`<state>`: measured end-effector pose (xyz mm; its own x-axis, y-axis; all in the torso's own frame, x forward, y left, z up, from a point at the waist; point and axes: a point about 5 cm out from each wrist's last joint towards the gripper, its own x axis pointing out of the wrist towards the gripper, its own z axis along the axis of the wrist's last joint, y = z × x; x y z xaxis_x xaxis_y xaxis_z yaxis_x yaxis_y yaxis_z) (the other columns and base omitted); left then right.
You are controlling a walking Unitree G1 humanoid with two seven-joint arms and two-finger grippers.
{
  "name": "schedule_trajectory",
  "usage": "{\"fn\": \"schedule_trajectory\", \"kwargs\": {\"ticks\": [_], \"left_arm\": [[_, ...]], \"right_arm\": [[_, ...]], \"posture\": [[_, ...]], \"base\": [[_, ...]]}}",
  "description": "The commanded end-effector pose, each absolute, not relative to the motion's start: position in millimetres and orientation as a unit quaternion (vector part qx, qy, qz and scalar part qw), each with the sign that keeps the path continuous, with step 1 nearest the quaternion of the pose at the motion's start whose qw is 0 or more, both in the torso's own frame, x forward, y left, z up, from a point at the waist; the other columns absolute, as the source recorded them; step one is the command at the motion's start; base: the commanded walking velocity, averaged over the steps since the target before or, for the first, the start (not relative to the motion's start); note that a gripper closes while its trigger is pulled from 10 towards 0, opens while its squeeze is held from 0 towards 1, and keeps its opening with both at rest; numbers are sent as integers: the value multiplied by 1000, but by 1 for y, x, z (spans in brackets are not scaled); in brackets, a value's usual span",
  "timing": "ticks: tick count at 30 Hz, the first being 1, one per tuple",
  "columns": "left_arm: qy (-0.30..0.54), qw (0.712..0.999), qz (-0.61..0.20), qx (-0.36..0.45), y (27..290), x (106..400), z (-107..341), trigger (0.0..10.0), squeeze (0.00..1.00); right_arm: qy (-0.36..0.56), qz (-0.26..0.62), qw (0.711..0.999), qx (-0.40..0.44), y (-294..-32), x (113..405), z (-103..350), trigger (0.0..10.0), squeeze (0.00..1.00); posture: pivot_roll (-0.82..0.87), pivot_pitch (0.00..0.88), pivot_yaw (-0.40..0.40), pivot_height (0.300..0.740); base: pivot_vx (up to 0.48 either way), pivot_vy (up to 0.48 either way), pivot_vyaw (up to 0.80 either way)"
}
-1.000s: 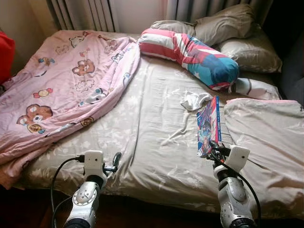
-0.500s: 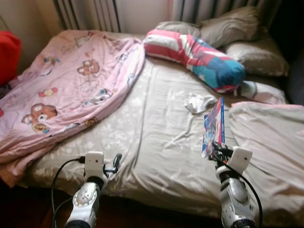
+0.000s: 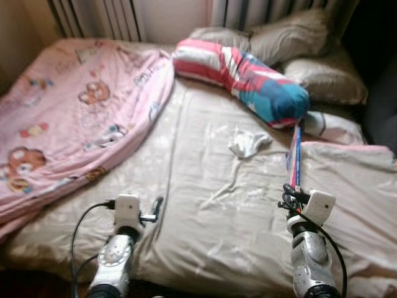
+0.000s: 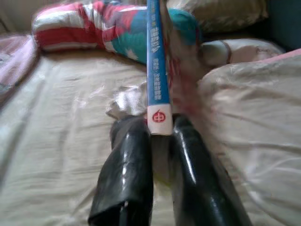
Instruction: Clean up the room
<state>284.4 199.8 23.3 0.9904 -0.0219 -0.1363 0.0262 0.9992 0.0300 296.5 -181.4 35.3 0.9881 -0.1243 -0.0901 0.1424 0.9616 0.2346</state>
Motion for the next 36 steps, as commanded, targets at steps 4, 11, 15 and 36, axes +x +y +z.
{"fn": "schedule_trajectory", "kwargs": {"ticks": [4, 11, 15, 36], "left_arm": [[72, 997, -21, 10, 194, 283, 21, 10000, 0], [74, 997, -23, 12, 193, 283, 20, 10000, 0], [74, 997, -24, 13, 193, 283, 20, 10000, 0], [73, 997, -26, 18, 193, 283, 21, 10000, 0]], "right_arm": [[29, -62, 991, 111, -184, 296, 37, 10000, 0], [38, -61, 991, 109, -184, 295, 35, 10000, 0], [47, -61, 991, 107, -184, 294, 32, 10000, 0], [54, -58, 991, 108, -182, 294, 30, 10000, 0]], "posture": [[107, 158, -27, 740], [108, 160, -27, 740], [110, 162, -26, 740], [110, 153, -22, 740]], "base": [[0, 0, 0], [0, 0, 0], [0, 0, 0], [0, -108, 0]]}}
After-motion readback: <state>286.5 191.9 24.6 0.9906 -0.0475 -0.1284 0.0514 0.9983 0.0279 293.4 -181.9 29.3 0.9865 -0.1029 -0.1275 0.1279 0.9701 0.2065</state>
